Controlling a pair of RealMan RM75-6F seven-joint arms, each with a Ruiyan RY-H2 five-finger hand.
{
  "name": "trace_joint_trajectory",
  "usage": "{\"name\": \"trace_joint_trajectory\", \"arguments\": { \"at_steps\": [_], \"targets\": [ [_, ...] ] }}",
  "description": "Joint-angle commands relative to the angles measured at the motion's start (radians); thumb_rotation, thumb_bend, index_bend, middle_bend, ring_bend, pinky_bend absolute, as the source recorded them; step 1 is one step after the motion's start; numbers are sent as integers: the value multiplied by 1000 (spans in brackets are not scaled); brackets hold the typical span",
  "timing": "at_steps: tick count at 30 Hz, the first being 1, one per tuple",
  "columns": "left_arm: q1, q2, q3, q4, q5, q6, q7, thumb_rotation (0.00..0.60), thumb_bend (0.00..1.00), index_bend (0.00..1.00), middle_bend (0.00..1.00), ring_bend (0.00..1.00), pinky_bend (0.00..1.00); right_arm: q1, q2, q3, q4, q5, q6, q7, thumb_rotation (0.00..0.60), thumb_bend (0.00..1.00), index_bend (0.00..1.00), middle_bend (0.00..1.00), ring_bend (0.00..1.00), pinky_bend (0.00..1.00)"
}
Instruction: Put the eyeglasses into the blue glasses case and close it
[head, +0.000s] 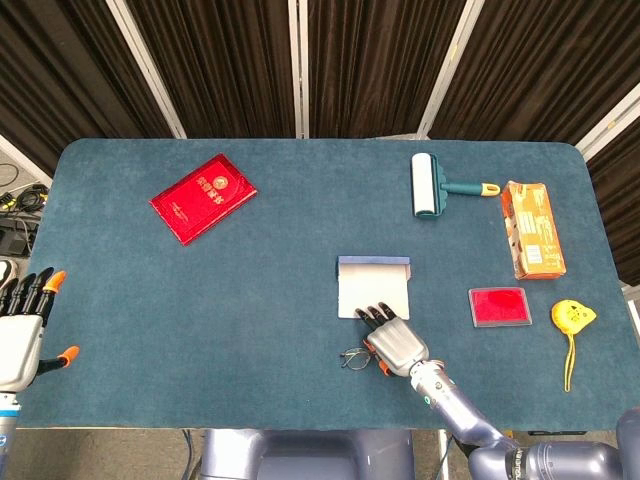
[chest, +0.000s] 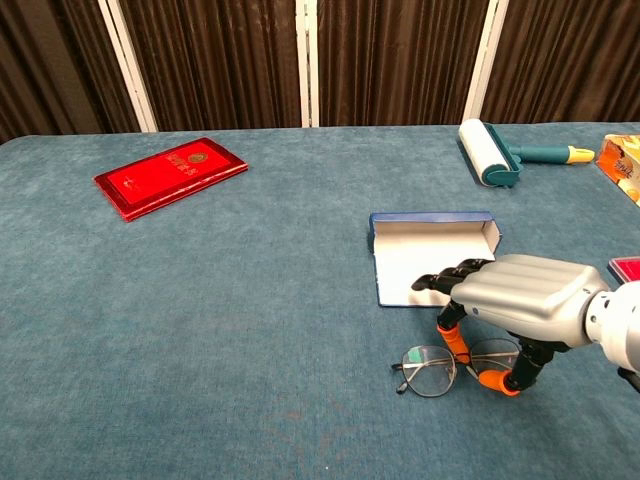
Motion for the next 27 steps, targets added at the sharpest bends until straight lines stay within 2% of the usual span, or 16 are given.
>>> {"name": "trace_joint_trajectory", "arguments": {
  "at_steps": [1, 6, 17, 27],
  "targets": [
    [-1, 0, 0, 1, -3, -1, -1, 600, 0, 0, 0, 0, 0, 0, -1, -3, 5, -2, 1, 8, 600, 295, 585, 0, 0, 0],
    [-3, -1, 1, 1, -3, -2, 1, 600, 0, 0, 0, 0, 0, -1, 5, -4, 5, -11, 2, 39, 600, 296, 653, 0, 0, 0],
    [-5, -2, 3, 1, -6, -1, 4, 600, 0, 0, 0, 0, 0, -3, 47, 19, -10, -51, -6, 161, 600, 365, 679, 0, 0, 0],
    [-9, -2, 1, 3, -16, -5, 1, 600, 0, 0, 0, 0, 0, 8, 79, 79, -4, -34, -8, 255, 600, 367, 688, 0, 0, 0]
  ]
}}
